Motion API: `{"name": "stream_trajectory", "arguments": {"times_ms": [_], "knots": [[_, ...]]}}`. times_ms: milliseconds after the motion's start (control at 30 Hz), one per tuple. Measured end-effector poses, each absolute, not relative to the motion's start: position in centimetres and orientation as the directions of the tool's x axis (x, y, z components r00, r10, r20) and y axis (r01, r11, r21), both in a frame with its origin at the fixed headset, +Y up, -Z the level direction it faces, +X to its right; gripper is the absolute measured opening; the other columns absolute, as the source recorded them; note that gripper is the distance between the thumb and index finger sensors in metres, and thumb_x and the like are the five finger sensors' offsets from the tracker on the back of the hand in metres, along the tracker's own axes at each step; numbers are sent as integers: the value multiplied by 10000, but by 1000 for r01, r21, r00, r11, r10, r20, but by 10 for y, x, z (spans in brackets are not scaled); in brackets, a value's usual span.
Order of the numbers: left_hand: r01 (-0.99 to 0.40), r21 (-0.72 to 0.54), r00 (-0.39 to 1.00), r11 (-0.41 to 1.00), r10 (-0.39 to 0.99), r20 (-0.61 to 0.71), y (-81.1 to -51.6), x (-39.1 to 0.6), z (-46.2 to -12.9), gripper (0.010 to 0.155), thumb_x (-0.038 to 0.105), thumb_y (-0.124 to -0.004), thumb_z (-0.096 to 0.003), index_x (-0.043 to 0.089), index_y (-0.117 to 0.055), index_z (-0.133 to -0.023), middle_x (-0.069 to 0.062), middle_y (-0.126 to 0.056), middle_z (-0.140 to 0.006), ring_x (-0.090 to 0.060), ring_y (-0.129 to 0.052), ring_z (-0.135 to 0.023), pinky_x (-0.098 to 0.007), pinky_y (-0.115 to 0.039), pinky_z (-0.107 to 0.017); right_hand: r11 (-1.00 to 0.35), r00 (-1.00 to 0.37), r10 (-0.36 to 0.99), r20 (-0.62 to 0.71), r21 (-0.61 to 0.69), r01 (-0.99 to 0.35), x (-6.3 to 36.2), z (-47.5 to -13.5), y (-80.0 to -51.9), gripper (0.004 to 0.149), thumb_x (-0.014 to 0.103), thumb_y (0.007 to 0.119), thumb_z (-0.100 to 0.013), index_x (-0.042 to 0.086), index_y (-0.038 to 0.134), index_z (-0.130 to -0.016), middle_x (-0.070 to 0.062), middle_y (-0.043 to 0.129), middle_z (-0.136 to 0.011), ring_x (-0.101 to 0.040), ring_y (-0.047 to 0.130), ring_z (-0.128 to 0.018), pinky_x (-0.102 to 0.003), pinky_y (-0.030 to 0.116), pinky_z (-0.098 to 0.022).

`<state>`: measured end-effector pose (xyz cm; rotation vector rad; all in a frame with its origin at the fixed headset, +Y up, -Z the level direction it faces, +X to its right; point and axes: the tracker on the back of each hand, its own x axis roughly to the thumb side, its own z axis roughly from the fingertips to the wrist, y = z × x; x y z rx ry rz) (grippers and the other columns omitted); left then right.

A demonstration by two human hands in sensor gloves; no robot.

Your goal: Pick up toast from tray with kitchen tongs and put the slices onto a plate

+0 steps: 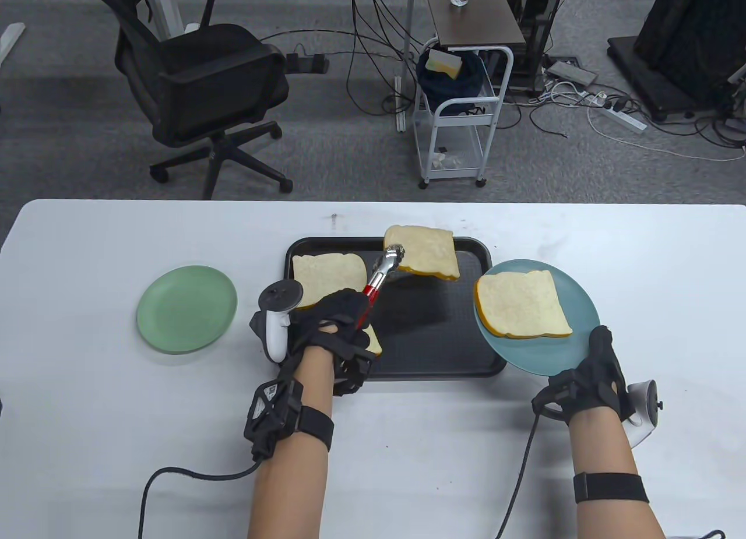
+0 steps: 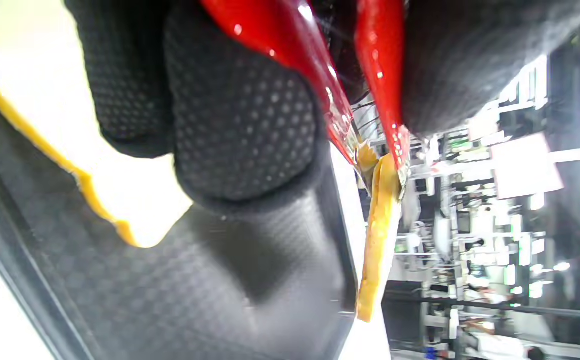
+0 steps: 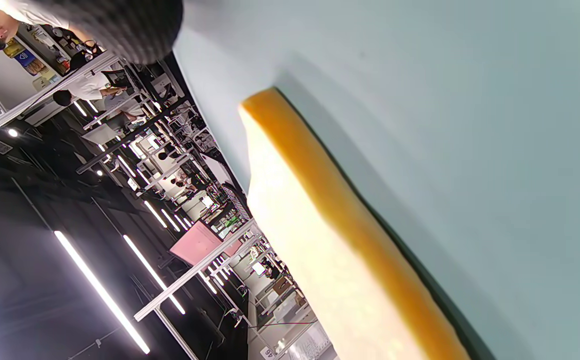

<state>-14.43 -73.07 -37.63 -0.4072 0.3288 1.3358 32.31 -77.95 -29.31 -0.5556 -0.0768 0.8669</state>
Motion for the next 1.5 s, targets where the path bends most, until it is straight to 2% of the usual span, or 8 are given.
{"name": "stream_trajectory", "arguments": {"times_ms": [100,267,433,567,900,1067,1333,1500], "knots": [[-988,-89,154,130,912,-381,-694,-157,-364,613,529,-867,-442,278,-684,-970,-100,-974,-816,-160,-1094,-332,-424,-935,-433,511,649,744,-157,-492,-705,323,-293,-780,504,530,603,-504,238,497,-901,-152,791,-832,-349,1005,-508,-462,912,-329],[-982,-136,162,133,959,-232,-630,-159,-342,613,532,-865,-446,277,-683,-973,-101,-973,-819,-158,-1094,-334,-424,-934,-435,501,635,757,-156,-486,-716,322,-292,-777,504,529,604,-504,238,497,-901,-152,791,-832,-350,1005,-507,-463,911,-328],[-964,-230,171,137,976,-137,-598,-136,-323,612,533,-865,-446,273,-687,-971,-104,-978,-815,-157,-1097,-329,-423,-937,-431,495,626,764,-154,-483,-723,322,-292,-777,503,529,604,-505,237,498,-901,-154,792,-830,-351,1004,-507,-463,911,-326],[-943,-290,202,162,972,-115,-601,-114,-315,609,531,-867,-446,272,-694,-968,-106,-983,-808,-158,-1098,-322,-424,-938,-427,492,622,768,-156,-478,-728,321,-292,-777,504,529,604,-505,237,499,-901,-155,792,-831,-352,1004,-507,-465,910,-327],[-904,-389,263,176,948,-181,-666,-75,-313,606,528,-867,-444,266,-699,-965,-111,-986,-803,-163,-1099,-318,-425,-939,-423,495,622,766,-162,-470,-731,321,-293,-779,502,529,603,-505,237,502,-901,-155,793,-831,-352,1004,-506,-465,910,-327],[-887,-416,303,200,932,-198,-684,-67,-312,605,528,-868,-443,267,-701,-964,-111,-986,-803,-162,-1100,-318,-425,-938,-423,496,624,764,-164,-468,-731,320,-293,-779,501,529,601,-506,238,502,-902,-155,793,-831,-351,1004,-507,-464,910,-328],[-866,-439,351,238,916,-194,-691,-62,-310,611,535,-876,-435,269,-709,-959,-103,-984,-817,-175,-1103,-328,-433,-935,-432,494,621,766,-166,-465,-734,320,-294,-780,501,527,603,-506,236,504,-902,-158,793,-830,-355,1003,-504,-466,909,-325],[-870,-435,336,231,925,-180,-682,-78,-308,723,657,-880,-386,275,-696,-972,-81,-941,-917,-197,-1112,-394,-436,-925,-459,491,620,766,-170,-469,-734,320,-294,-780,499,525,603,-506,235,507,-901,-161,792,-830,-358,1002,-503,-467,908,-325]]}}
